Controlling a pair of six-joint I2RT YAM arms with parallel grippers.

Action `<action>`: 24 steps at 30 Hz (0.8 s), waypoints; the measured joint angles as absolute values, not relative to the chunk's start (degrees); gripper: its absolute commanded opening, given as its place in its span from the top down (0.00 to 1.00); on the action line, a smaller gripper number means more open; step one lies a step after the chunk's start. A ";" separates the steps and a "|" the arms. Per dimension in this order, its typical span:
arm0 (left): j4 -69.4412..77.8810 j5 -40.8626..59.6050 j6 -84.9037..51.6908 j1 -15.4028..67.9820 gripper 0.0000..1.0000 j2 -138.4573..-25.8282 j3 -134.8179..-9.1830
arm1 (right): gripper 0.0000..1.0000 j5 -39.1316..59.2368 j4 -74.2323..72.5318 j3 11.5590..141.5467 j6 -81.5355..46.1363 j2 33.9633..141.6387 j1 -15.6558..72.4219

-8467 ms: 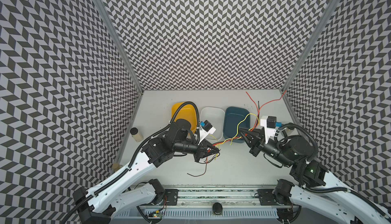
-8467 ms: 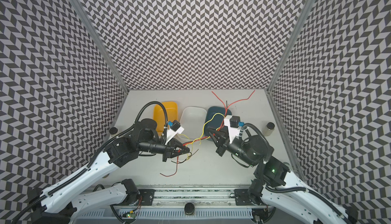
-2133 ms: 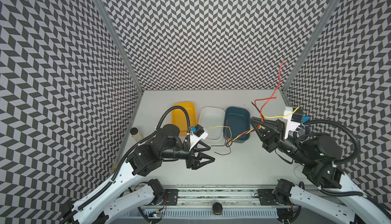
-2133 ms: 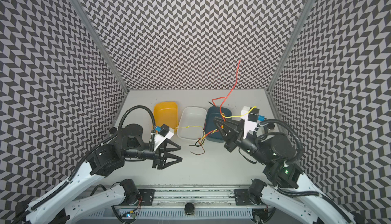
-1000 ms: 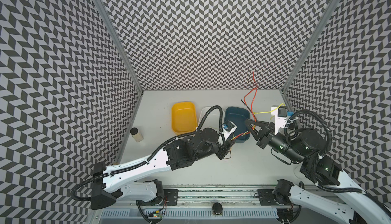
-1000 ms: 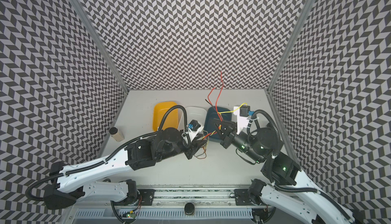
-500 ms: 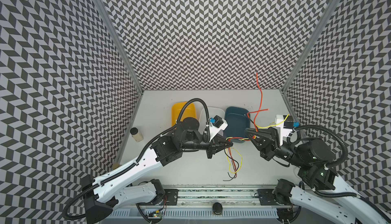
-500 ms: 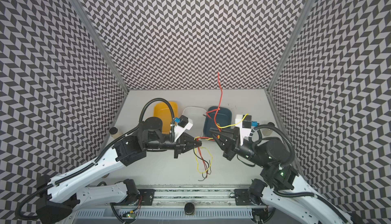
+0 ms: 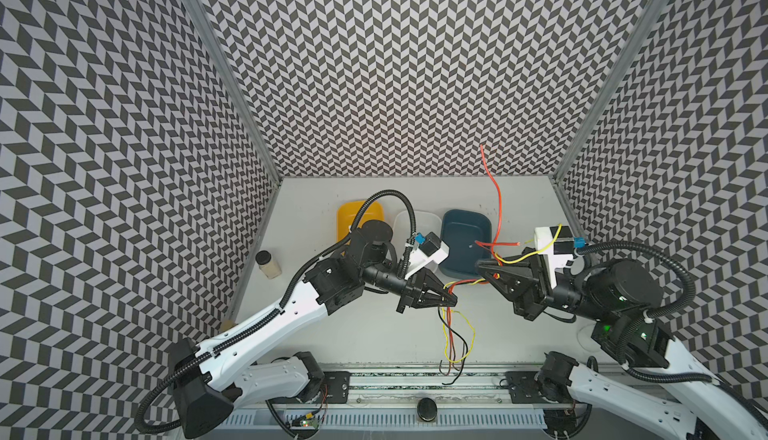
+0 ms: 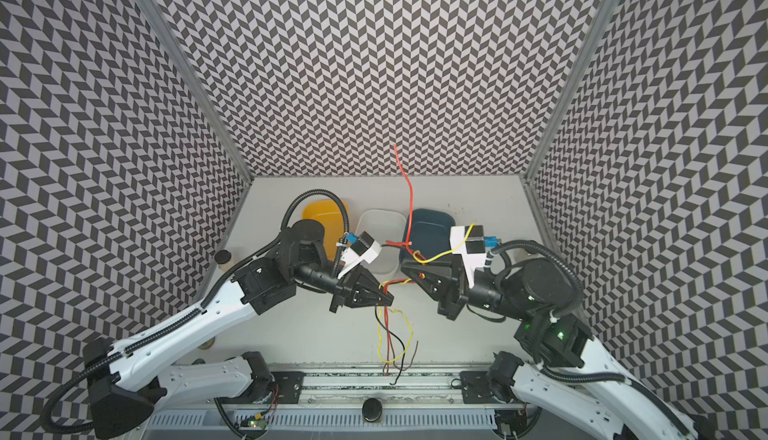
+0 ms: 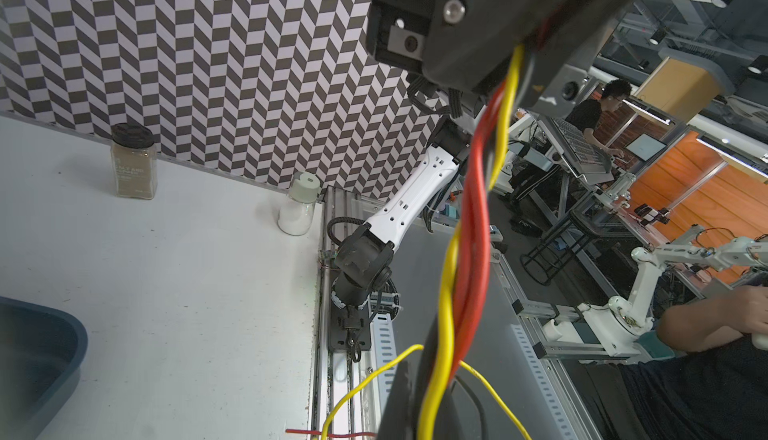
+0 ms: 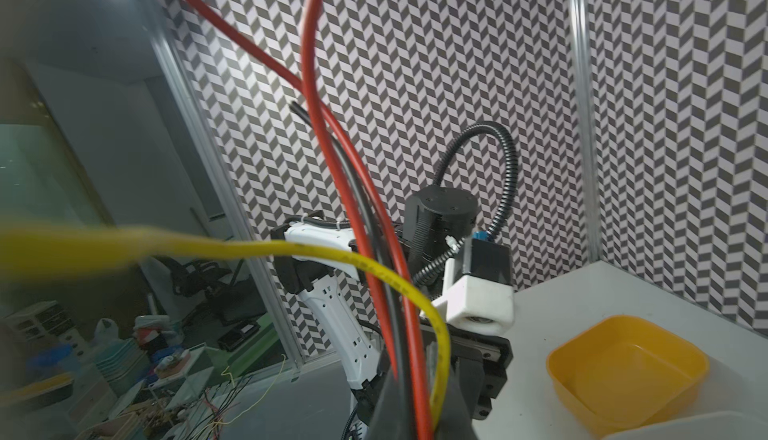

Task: Untangle the cables

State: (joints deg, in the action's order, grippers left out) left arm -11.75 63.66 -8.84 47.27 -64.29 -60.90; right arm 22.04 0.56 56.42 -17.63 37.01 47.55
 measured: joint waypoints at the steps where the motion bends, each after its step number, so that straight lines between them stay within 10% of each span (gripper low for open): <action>1: -12.40 63.70 -8.84 47.13 1.00 -64.12 -60.84 | 0.46 19.66 1.56 57.56 -17.63 37.01 47.53; 7: -14.31 56.31 -10.26 45.76 1.00 -62.78 -58.15 | 0.21 6.52 5.93 65.12 -17.56 35.92 47.51; 24: -8.97 35.81 -15.40 46.17 1.00 -61.78 -54.24 | 0.42 10.00 11.11 52.84 -25.89 40.01 47.51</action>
State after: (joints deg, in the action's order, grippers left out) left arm -8.97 35.81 -15.40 46.17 -61.78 -54.24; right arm 10.00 11.11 52.84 -25.89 40.01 47.51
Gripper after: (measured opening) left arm 0.052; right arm 0.610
